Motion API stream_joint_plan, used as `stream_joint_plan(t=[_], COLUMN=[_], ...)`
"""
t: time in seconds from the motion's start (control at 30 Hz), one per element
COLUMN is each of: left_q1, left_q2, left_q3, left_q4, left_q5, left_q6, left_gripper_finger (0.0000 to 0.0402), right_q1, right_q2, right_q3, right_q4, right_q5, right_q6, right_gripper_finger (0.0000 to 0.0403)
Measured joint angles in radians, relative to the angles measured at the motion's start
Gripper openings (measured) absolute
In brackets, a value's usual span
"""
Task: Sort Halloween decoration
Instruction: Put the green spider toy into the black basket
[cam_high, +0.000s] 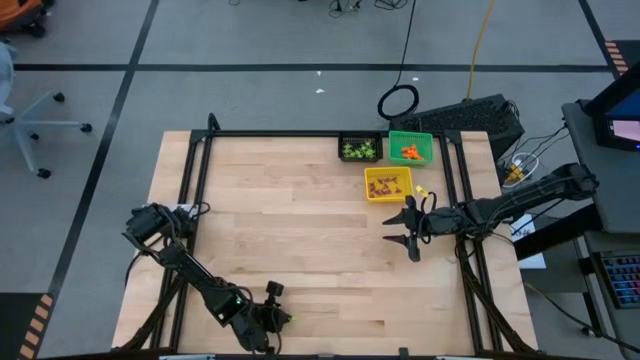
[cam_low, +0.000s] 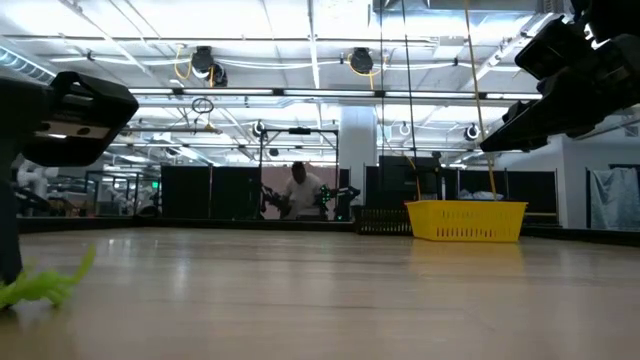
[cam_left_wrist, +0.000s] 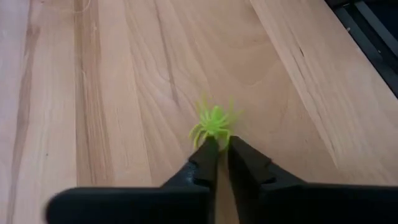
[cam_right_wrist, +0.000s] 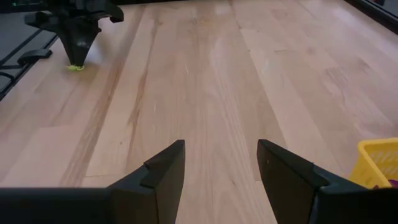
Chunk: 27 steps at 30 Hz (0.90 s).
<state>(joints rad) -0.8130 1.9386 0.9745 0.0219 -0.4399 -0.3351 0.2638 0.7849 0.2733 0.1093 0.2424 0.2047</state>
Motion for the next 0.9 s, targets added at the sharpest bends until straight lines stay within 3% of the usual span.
stream_joint_plan(t=[0.1, 0.3, 0.67, 0.9], left_q1=[0.001, 0.001, 0.003, 0.011], left_q2=[0.001, 0.004, 0.005, 0.004], left_q3=[0.0, -0.001, -0.002, -0.002], left_q4=[0.0, 0.024, 0.059, 0.074], left_q5=[-0.001, -0.039, -0.202, -0.235], left_q6=[0.0, -0.001, 0.0, 0.002], left_gripper_finger=[0.0006, 0.0001, 0.0, 0.0], right_q1=[0.0, 0.0, 0.0, 0.0], right_q2=[0.0, 0.0, 0.0, 0.0], right_q3=[0.0, 0.0, 0.0, 0.0], right_q4=[0.0, -0.009, -0.012, -0.013], right_q5=[-0.001, -0.002, -0.007, -0.007], right_q6=[0.003, 0.019, 0.022, 0.02], right_gripper_finger=[0.0185, 0.0185, 0.0185, 0.0185])
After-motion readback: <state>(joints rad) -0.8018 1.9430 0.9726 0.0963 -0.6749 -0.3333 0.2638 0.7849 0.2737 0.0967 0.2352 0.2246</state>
